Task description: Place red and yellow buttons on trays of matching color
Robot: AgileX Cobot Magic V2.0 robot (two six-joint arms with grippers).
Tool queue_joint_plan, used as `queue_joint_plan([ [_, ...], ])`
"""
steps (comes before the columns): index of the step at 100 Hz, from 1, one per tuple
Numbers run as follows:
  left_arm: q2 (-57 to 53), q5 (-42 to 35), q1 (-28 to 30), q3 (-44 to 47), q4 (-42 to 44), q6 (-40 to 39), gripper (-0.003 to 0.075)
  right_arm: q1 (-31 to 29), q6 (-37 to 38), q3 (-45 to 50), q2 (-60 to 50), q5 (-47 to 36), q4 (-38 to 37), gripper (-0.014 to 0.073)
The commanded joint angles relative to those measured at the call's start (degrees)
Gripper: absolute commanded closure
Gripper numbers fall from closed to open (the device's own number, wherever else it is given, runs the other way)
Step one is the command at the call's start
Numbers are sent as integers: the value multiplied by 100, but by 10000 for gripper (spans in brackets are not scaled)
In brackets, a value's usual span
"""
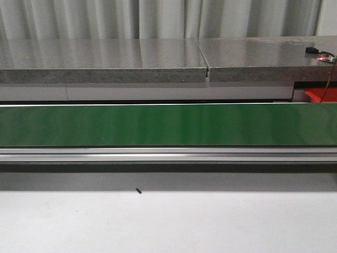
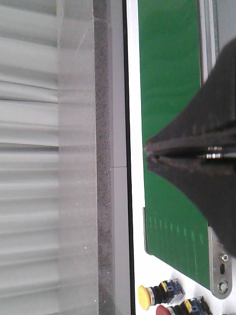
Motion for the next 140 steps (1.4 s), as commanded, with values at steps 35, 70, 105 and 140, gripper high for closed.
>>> queue_joint_plan([
  [35,-182,-593,-42,93,-6,-55,741,-31,-28,-94,-110,-462,-57,662],
  [70,597,1016,-42,-1617,2,-44,741,-31,-28,-94,-110,-462,-57,662],
  [105,2670,3337,-42,-3630,-94,-44,741,-31,-28,-94,-110,-462,-57,662],
  [140,3701,3340,-42,-3729,-908,-44,741,-31,-28,-94,-110,-462,-57,662],
])
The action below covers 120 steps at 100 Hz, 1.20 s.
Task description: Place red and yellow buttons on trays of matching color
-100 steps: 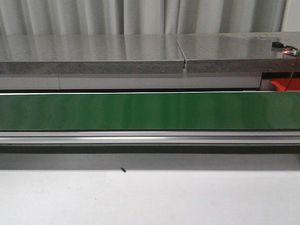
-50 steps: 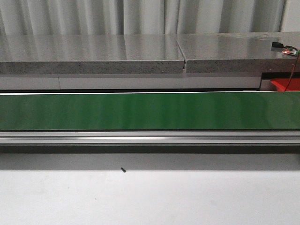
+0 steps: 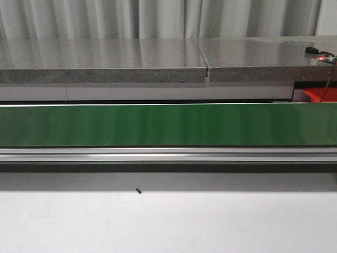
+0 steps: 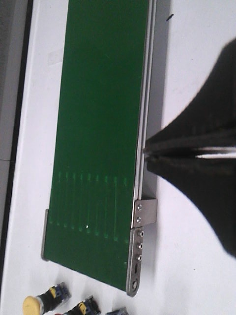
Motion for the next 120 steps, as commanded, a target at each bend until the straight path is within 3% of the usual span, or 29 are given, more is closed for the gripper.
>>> queue_joint_plan([
  [1,206,-309,-42,-198,-96,-44,741,-31,-28,-94,-110,-462,-57,662],
  [31,469,-199,-42,-198,-61,-44,736,-31,-28,-94,-110,-462,-57,662],
  [38,523,-98,-42,-198,-61,-44,692,-31,-28,-94,-110,-462,-57,662],
  [47,532,-32,-42,-198,-61,-44,548,-31,-28,-94,-110,-462,-57,662],
  [64,532,-37,-42,-198,-39,-44,153,-31,-28,-94,-110,-462,-57,662],
  [71,532,-37,-42,-198,-39,-55,67,-31,-28,-94,-110,-462,-57,662],
  [87,532,-37,-18,-198,110,-793,49,-31,-28,-94,-110,-462,-57,662],
  [99,532,-37,186,-198,893,-1530,49,-31,-28,-94,-110,-462,-57,662],
  [120,684,-37,1121,-198,1443,-1772,49,-31,-28,-94,-110,-462,-57,662],
])
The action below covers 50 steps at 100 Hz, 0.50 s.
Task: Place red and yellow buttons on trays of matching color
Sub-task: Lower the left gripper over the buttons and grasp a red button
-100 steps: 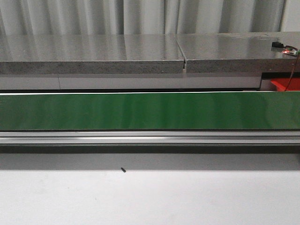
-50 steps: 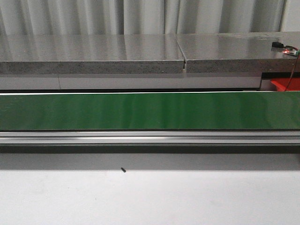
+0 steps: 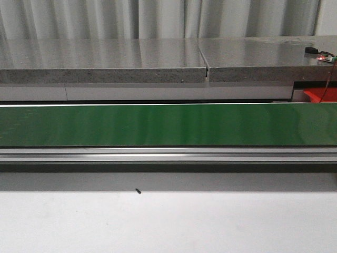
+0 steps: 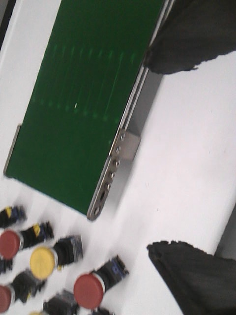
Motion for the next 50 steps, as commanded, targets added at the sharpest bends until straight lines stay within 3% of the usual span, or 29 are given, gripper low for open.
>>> queue_joint_plan([
  [1,155,-318,453,-198,226,-131,49,-31,-28,-94,-110,-462,-57,662],
  [31,1275,-833,2044,-229,330,-120,49,-31,-28,-94,-110,-462,-57,662],
  [50,2031,-884,2360,-492,441,-120,49,-31,-28,-94,-110,-462,-57,662],
])
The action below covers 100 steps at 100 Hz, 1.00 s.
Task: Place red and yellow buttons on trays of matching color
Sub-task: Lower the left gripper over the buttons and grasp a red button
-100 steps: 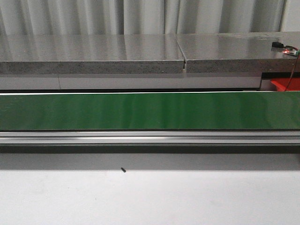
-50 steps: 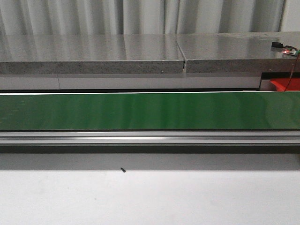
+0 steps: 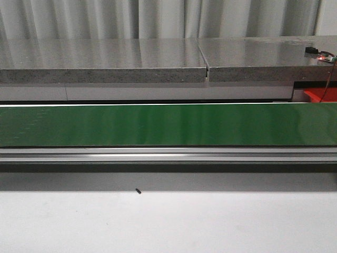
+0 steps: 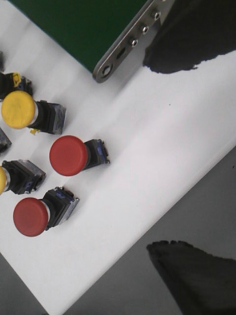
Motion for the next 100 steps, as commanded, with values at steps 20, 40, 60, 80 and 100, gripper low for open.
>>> queue_joint_plan([
  [20,1020,-304,90,-648,321,-52,49,-31,-28,-94,-110,-462,-57,662],
  [40,1790,-296,90,-904,343,-52,49,-31,-28,-94,-110,-462,-57,662],
  [60,2199,-341,90,-1156,343,-52,49,-31,-28,-94,-110,-462,-57,662],
  [80,2508,-395,90,-1374,364,-52,49,-31,-28,-94,-110,-462,-57,662],
  [100,2750,-399,90,-1663,446,-52,49,-31,-28,-94,-110,-462,-57,662],
])
